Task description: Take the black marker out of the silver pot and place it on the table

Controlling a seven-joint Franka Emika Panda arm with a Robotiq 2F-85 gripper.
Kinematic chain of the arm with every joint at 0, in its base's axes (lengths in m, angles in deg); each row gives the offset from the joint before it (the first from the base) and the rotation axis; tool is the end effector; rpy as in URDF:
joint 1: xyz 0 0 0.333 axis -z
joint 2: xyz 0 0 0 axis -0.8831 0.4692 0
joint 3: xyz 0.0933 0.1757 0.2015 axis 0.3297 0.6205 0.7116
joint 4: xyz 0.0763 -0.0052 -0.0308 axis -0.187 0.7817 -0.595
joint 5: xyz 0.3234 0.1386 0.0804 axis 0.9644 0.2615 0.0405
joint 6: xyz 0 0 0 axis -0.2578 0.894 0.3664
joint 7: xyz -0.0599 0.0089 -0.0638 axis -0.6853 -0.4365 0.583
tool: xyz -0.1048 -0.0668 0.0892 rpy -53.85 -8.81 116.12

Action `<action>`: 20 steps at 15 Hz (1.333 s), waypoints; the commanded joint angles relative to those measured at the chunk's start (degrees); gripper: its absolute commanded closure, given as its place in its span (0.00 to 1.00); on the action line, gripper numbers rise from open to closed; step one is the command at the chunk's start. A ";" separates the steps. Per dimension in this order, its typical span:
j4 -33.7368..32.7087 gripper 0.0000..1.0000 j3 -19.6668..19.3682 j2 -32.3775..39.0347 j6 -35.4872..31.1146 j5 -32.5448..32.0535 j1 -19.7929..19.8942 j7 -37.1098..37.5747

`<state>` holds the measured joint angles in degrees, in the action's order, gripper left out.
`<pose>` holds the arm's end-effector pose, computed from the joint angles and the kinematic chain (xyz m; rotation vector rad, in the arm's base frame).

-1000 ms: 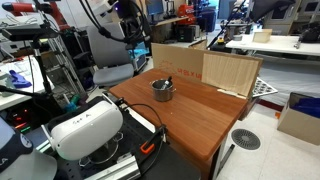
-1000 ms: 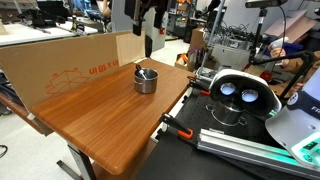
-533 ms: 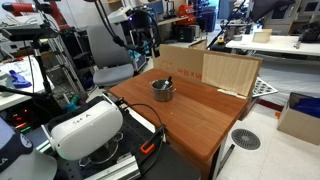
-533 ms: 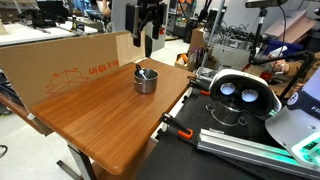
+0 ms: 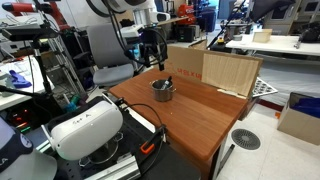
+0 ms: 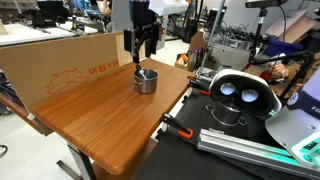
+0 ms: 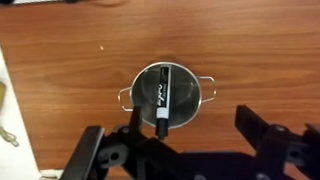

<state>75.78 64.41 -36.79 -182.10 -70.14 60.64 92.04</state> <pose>0.4761 0.0617 0.2156 3.0218 -0.0156 -0.0152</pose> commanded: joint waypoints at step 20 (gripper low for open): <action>-13.99 0.34 -8.82 15.24 6.51 -3.18 -6.24 4.77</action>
<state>64.04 56.95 -22.84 -177.99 -72.44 55.96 95.52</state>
